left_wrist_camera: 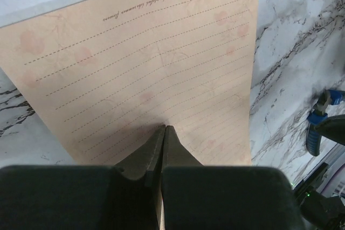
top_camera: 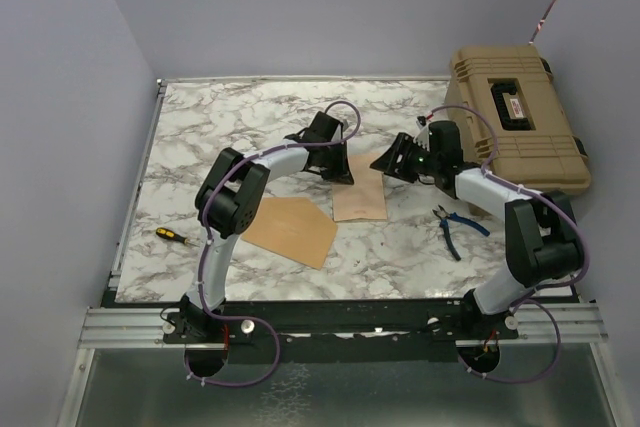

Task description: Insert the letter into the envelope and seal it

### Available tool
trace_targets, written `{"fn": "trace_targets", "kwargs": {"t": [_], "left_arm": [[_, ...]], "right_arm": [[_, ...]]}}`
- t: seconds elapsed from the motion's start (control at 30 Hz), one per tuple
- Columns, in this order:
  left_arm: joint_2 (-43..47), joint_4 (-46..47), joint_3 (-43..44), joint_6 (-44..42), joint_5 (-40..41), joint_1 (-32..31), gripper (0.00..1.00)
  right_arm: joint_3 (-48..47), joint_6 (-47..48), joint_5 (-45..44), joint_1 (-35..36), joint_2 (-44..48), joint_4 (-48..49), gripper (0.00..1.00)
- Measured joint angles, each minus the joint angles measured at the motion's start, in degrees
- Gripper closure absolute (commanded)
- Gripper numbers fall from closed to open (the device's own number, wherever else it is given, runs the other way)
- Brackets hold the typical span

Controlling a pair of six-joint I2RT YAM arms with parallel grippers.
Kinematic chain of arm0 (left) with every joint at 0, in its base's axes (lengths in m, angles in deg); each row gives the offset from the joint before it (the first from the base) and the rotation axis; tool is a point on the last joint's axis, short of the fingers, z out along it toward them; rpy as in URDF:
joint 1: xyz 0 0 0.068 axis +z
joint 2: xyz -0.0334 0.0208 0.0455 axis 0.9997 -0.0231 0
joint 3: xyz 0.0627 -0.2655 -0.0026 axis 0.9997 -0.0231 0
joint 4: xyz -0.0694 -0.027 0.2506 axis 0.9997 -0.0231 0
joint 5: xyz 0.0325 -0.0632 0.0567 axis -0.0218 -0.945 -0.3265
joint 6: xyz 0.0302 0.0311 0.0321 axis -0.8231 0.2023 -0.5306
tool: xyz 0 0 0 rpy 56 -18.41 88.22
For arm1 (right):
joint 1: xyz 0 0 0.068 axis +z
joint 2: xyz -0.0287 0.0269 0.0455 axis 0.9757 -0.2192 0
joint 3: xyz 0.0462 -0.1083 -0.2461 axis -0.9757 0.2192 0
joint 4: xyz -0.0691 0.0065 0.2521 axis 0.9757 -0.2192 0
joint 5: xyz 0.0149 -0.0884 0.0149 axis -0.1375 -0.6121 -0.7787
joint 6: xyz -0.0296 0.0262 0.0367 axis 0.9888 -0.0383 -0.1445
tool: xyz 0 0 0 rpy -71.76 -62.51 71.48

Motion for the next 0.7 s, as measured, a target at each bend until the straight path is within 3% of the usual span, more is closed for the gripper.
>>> {"fn": "trace_targets", "kwargs": {"t": [0.3, 0.7], "left_arm": [[0.0, 0.2, -0.2, 0.8, 0.1, 0.2, 1.00], [-0.1, 0.2, -0.2, 2.0, 0.0, 0.4, 1.00]], "right_arm": [[0.2, 0.6, -7.6, 0.0, -1.5, -6.7, 0.38], [0.3, -4.8, -4.0, 0.0, -4.3, -15.6, 0.39]]}}
